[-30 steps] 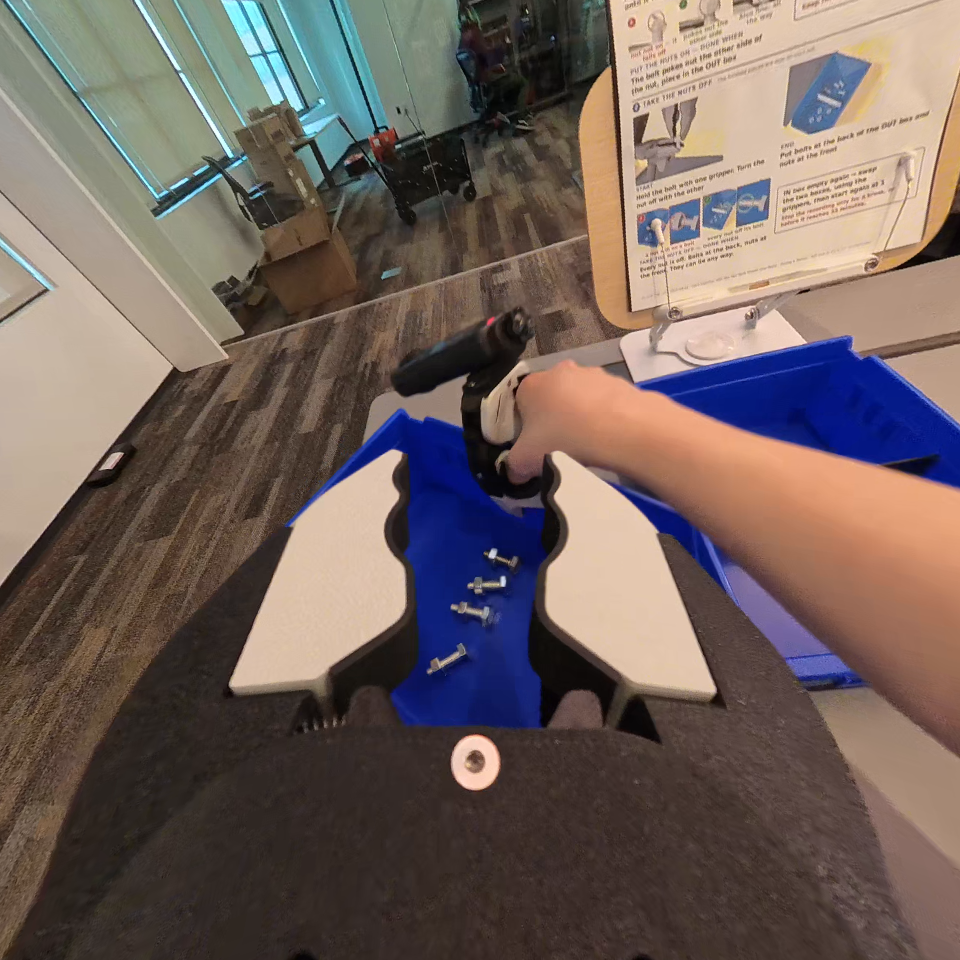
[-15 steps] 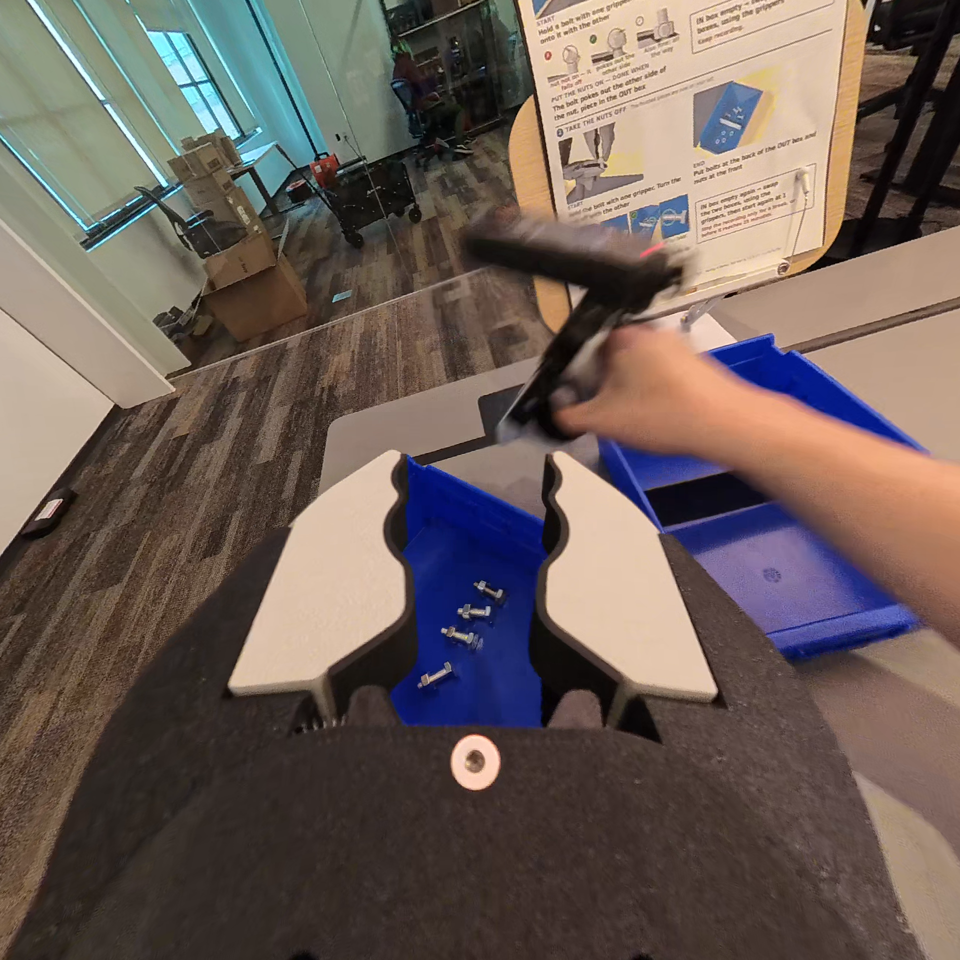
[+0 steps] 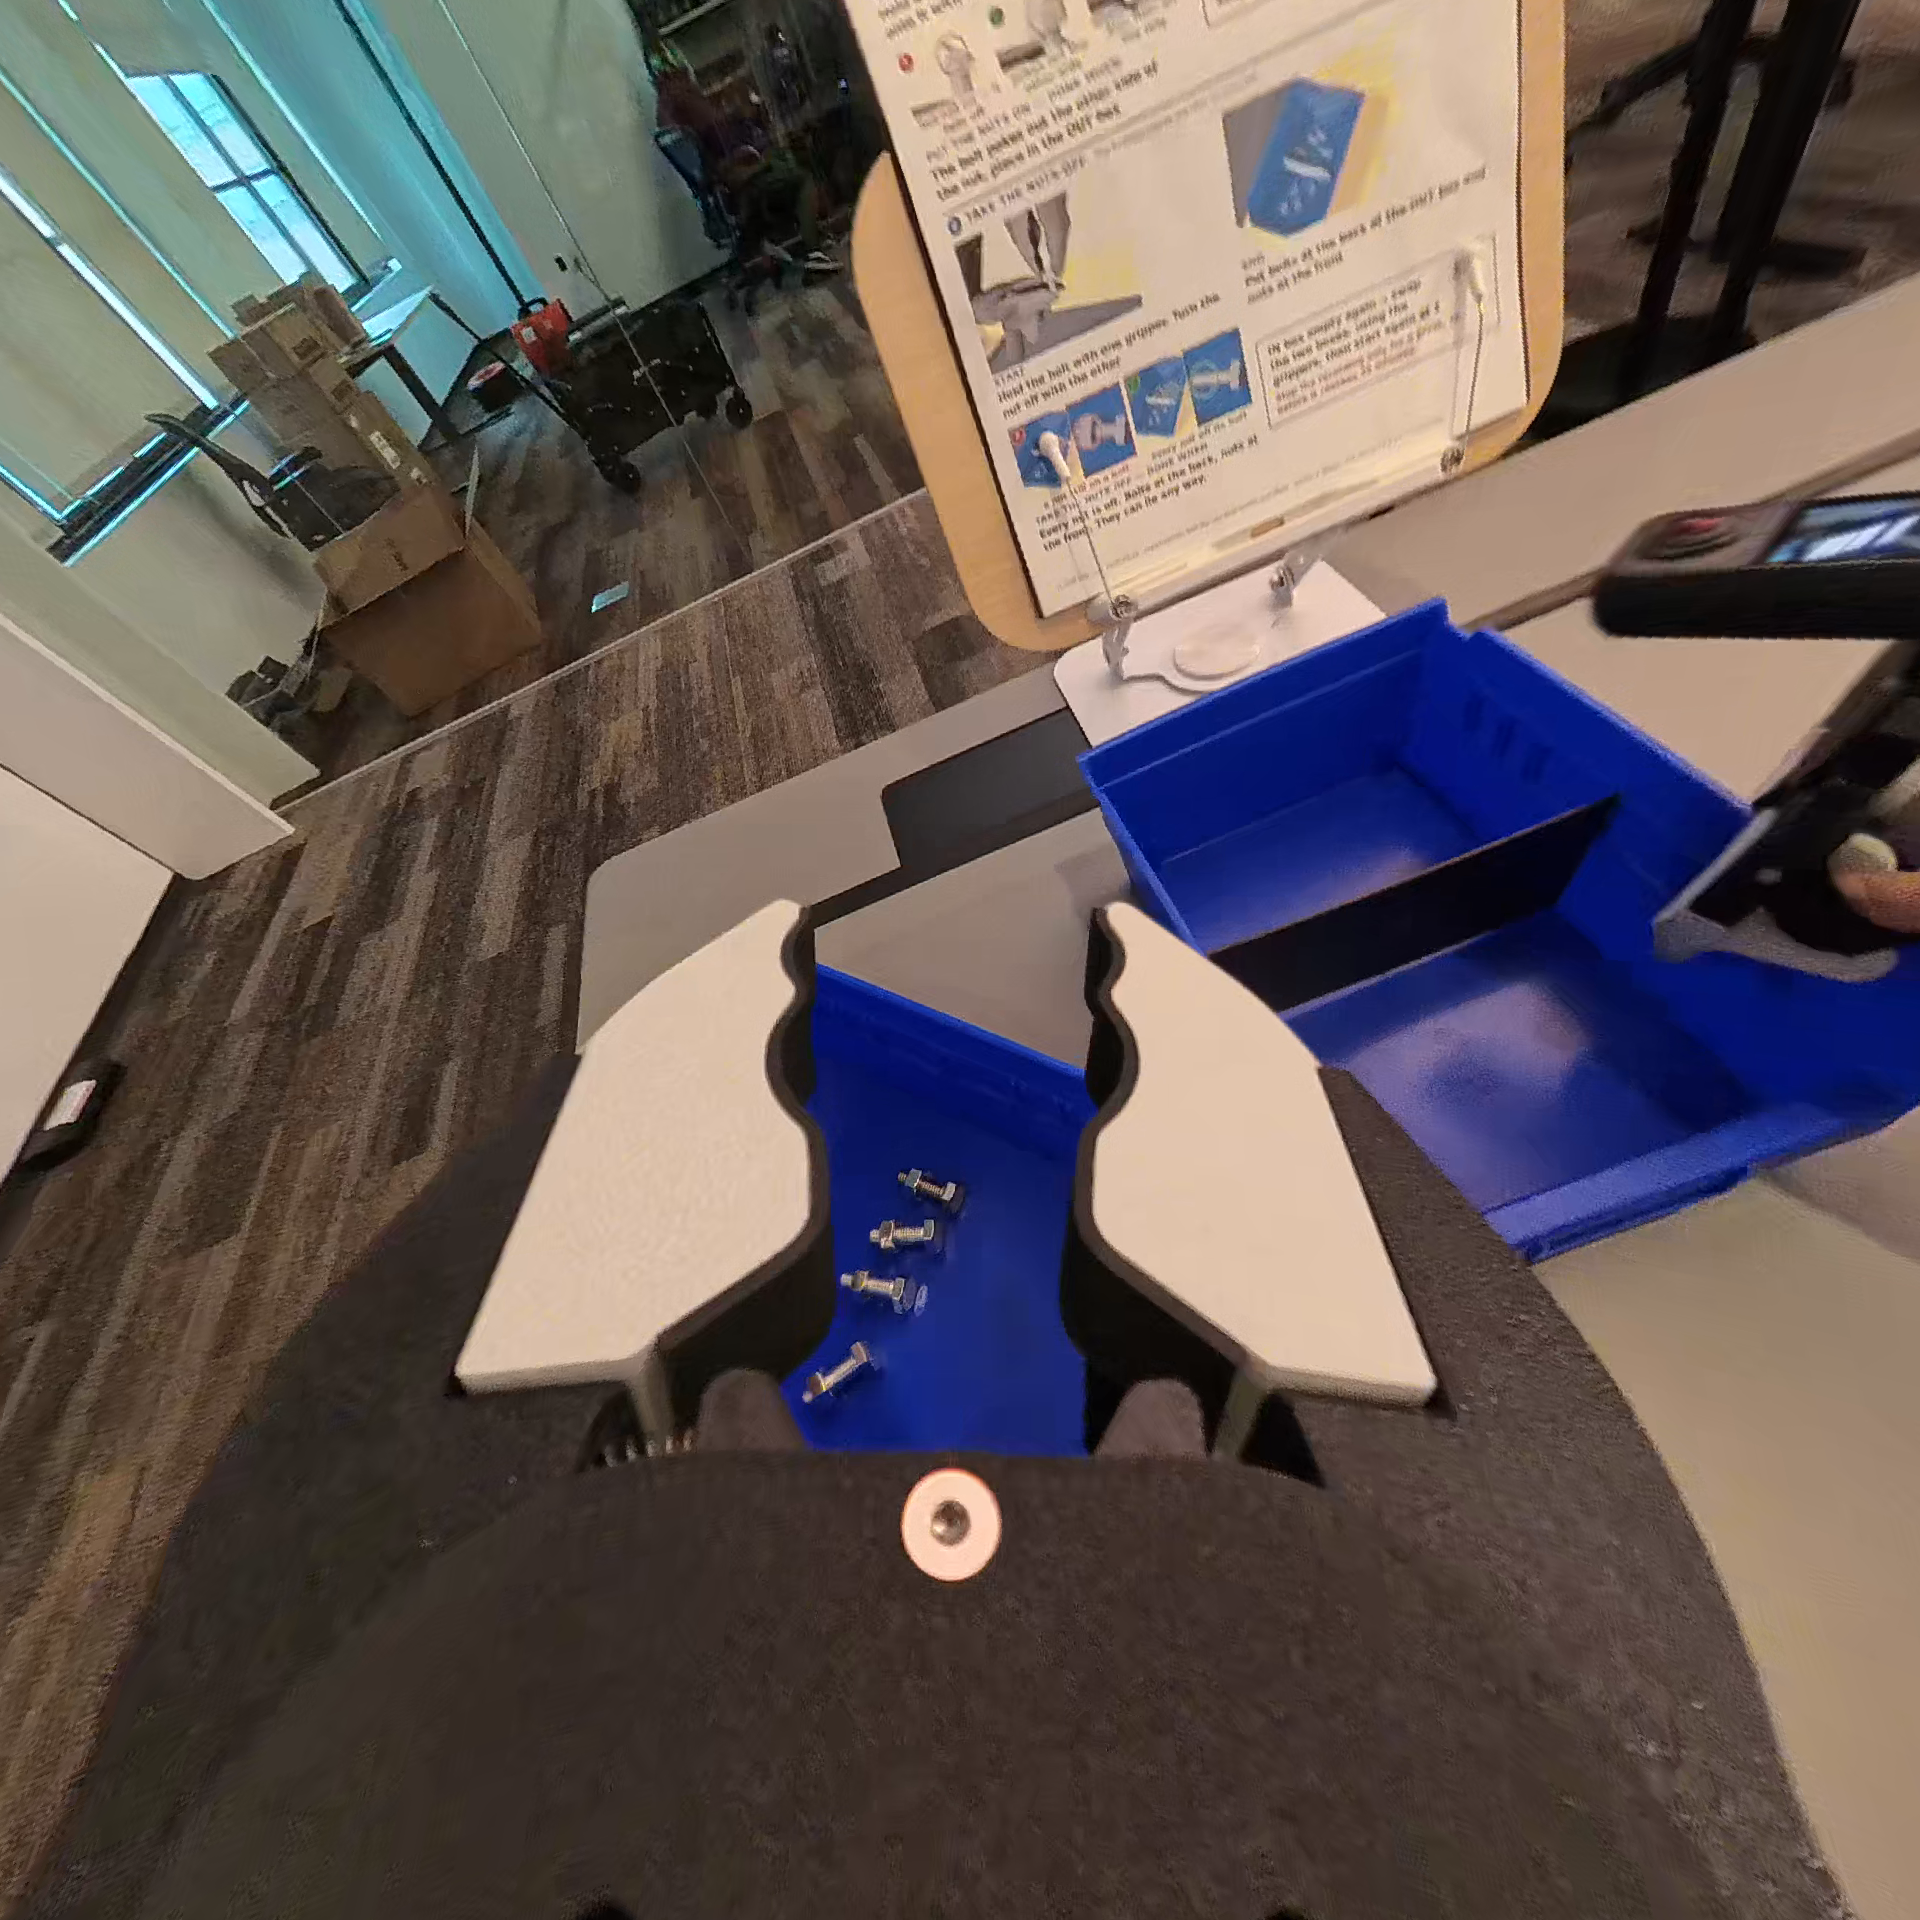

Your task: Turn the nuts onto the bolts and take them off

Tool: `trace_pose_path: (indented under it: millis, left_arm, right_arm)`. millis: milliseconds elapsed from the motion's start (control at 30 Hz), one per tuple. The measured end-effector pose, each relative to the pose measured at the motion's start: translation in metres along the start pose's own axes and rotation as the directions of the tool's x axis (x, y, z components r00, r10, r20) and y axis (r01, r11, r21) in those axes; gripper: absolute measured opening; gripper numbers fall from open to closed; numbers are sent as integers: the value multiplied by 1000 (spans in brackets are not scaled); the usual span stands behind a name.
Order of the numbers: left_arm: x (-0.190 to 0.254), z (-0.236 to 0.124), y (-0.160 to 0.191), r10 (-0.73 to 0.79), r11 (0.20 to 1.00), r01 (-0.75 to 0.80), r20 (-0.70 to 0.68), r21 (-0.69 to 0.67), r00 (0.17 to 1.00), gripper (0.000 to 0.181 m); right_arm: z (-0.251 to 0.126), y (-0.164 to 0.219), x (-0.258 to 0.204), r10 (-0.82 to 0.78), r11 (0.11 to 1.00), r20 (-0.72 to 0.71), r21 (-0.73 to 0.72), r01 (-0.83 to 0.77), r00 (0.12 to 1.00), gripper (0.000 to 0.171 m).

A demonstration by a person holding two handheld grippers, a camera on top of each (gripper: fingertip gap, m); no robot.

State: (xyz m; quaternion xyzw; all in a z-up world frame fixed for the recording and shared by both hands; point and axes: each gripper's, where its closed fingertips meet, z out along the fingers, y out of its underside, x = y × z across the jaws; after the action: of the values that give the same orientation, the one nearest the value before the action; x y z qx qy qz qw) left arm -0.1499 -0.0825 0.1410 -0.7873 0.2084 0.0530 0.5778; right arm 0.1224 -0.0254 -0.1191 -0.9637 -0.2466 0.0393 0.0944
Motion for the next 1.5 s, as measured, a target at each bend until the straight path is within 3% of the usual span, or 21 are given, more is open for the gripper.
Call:
trace_pose_path:
  millis: [67, 267, 533, 767, 1233, 1400, 1433, 1500]
  left_arm:
    - [5, 3, 1, 17, 1000, -17, -4, -15, 1000, 50]
    - [10, 10, 1, 10, 1000, -11, -16, -27, 1000, 50]
    - [13, 24, 3, 11, 998, -12, -15, -64, 1000, 49]
    - [11, 30, -1, 18, 997, -16, 31, -70, 999, 49]
    - [-31, 15, 9, -97, 991, 110, 160, -80, 982, 53]
    - [-57, 13, 62, -85, 970, 136, 243, -201, 966, 66]
    - [-65, 12, 76, -98, 962, 159, 266, -222, 959, 71]
    - [-80, 7, 106, -153, 941, 233, 308, -244, 939, 77]
  right_arm:
    - [-2, -3, 6, 60, 998, 28, -22, -59, 998, 10]
    - [-6, 14, 75, 120, 992, 97, -37, -117, 988, 7]
    - [-28, 111, 215, 309, 950, 14, -58, -307, 951, 9]
    - [-43, 181, 294, 448, 890, -36, -74, -450, 893, 7]
    - [-46, 203, 319, 569, 822, 4, 9, -569, 822, 7]
    - [-46, 205, 319, 551, 832, 43, 51, -552, 834, 7]
    - [-47, 204, 319, 540, 838, 44, 72, -541, 841, 11]
    - [-53, 201, 326, 519, 845, 8, 147, -514, 855, 36]
